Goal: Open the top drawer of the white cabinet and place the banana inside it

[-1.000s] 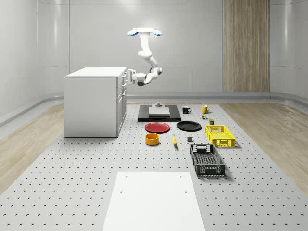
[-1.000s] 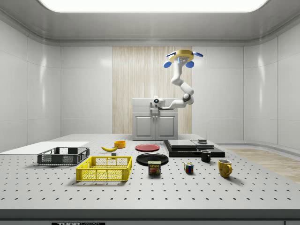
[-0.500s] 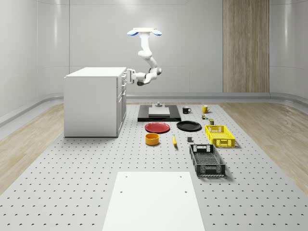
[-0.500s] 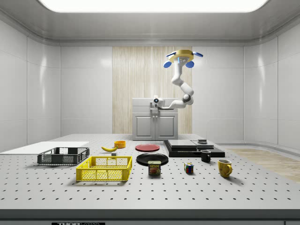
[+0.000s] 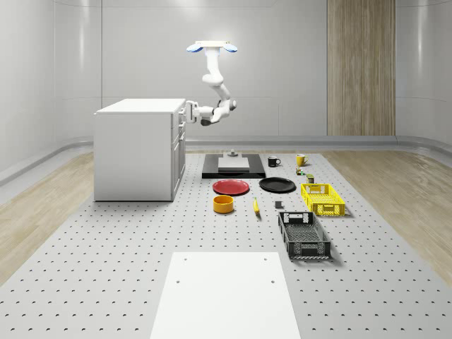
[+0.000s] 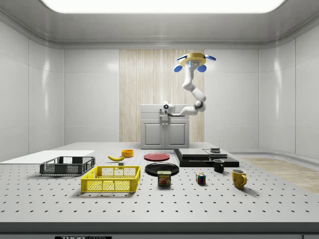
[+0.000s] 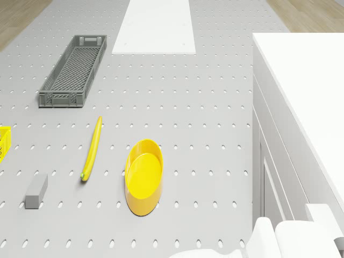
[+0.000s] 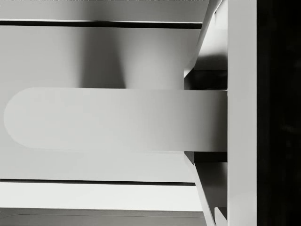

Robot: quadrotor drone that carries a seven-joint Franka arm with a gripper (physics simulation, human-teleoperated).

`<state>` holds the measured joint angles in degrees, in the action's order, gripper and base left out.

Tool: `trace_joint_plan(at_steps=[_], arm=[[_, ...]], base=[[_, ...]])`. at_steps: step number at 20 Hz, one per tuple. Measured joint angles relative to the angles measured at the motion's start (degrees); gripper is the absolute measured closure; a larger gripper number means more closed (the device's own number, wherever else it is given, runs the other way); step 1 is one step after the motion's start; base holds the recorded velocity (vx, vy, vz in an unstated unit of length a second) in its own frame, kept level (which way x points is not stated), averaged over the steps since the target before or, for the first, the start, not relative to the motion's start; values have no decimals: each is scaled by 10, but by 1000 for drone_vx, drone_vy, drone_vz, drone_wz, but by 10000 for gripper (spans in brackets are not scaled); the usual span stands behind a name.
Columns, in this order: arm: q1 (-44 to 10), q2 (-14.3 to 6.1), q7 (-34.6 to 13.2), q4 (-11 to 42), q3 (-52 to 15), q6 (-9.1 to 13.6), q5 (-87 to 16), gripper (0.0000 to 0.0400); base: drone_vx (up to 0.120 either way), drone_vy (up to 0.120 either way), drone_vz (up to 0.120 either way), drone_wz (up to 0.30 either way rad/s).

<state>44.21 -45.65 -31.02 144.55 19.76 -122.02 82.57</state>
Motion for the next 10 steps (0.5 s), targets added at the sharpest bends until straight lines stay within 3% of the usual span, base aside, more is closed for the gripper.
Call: trace_joint_plan(at_steps=[10], arm=[[-38,-17,-33,7,9,39,-30,272]], base=[[0,0,0,0]])
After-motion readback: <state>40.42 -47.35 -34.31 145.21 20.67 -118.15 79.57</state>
